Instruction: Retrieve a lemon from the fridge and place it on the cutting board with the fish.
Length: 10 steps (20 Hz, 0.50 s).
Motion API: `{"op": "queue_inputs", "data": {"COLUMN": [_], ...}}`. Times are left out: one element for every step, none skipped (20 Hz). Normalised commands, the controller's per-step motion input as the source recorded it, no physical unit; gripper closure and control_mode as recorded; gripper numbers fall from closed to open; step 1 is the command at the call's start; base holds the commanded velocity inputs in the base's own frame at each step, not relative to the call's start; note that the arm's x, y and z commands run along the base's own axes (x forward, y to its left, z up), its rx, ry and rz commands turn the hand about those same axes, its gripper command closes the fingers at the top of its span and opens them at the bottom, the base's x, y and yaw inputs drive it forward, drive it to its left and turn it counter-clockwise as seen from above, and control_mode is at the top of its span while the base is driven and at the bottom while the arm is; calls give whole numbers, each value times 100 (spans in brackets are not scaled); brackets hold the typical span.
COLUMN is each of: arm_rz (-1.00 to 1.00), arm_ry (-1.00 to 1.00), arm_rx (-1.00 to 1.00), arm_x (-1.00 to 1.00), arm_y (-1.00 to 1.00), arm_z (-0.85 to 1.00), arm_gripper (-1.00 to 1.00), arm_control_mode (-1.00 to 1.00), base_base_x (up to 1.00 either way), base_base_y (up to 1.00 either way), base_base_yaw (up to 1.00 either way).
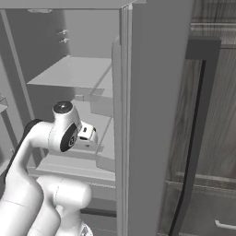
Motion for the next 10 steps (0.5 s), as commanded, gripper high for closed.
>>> {"op": "queue_inputs", "data": {"arm_rz": [0, 0, 0, 0, -2, -2, -3, -2, 0, 0], "arm_ry": [-2, -1, 0, 0, -1, 0, 0, 0, -1, 0], "arm_rx": [0, 0, 0, -1, -5, -5, -6, -5, -2, -1], "arm_x": [39, 40, 49, 58, 66, 71, 75, 81, 66, 64], "arm_y": [15, 13, 8, 5, 0, 0, 0, 0, 0, 0], "arm_z": [0, 0, 0, 0, -7, -8, -11, -14, -6, -4], "arm_gripper": [-100, -100, -100, -100, -100, -100, -100, -100, -100, -100], "arm_control_mode": [-100, -100, -100, -100, -100, -100, -100, -100, -100, -100], "base_base_x": [0, 0, 0, 0, 0, 0, 0, 0, 0, 0], "base_base_y": [0, 0, 0, 0, 0, 0, 0, 0, 0, 0], "base_base_yaw": [0, 0, 0, 0, 0, 0, 0, 0, 0, 0]}}
